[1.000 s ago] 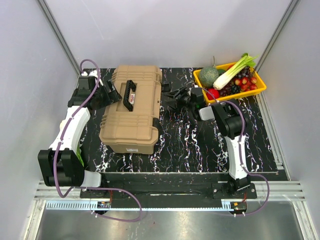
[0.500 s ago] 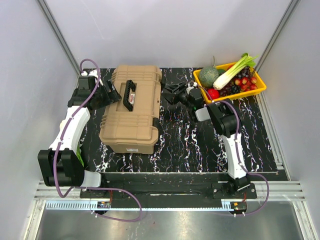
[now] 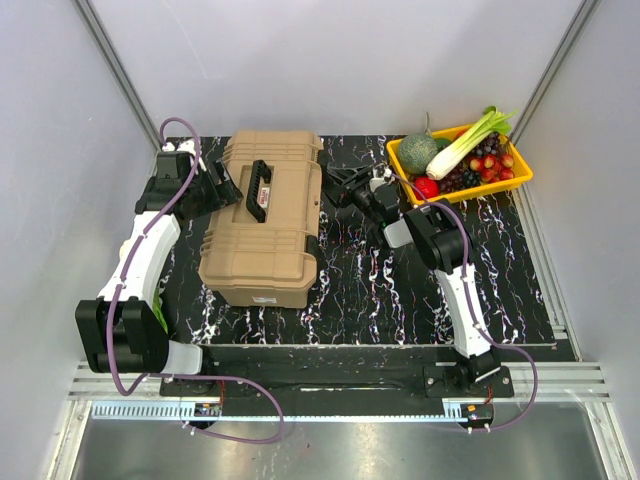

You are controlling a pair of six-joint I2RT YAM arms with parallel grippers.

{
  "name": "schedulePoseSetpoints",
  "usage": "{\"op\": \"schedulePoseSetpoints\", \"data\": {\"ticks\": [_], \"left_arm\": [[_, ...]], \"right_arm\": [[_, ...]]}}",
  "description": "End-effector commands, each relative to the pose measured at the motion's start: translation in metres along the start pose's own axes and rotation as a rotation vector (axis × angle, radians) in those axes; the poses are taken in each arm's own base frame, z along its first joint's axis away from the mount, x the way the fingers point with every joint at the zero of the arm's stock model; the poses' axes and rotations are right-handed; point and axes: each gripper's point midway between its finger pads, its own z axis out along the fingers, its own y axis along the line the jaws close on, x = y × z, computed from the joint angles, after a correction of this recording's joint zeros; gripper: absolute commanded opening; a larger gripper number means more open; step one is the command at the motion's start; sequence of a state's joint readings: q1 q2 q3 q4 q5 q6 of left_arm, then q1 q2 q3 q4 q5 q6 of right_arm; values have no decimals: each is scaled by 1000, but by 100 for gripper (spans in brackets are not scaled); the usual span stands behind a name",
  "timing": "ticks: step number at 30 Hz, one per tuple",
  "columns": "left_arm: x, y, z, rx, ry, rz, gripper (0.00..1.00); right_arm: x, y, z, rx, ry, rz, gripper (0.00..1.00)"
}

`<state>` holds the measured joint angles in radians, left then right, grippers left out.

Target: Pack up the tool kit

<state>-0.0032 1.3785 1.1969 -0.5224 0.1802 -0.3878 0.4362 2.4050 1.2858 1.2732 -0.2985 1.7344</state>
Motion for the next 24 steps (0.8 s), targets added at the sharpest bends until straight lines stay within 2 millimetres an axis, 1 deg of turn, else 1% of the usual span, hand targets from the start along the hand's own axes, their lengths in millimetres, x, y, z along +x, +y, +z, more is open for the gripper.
{"op": "schedulePoseSetpoints", "data": {"ticks": [1,6,10,15,17,18,21,24], "left_arm": [[-21,-4,-10,-7,-63,32,88],[-21,-3,-10,-10,-64,33,88],[-20,-3,-10,-9,-64,36,88],[-21,-3,-11,-12,-68,37,88],[-20,-3,-11,-12,-66,39,88],[-21,-3,-11,-11,-68,41,88],[-21,-4,-11,-11,-69,40,88],[-21,-4,-11,-11,-69,40,88]], "right_arm": [[18,50,-5,-175,26,-39,64],[23,48,-2,-123,43,-86,63],[27,56,0,-134,60,-128,65],[29,64,1,-130,62,-172,65],[30,63,2,-116,63,-193,65],[31,67,2,-113,62,-209,65],[32,67,2,-75,62,-257,64],[34,72,3,-65,67,-295,65]]}}
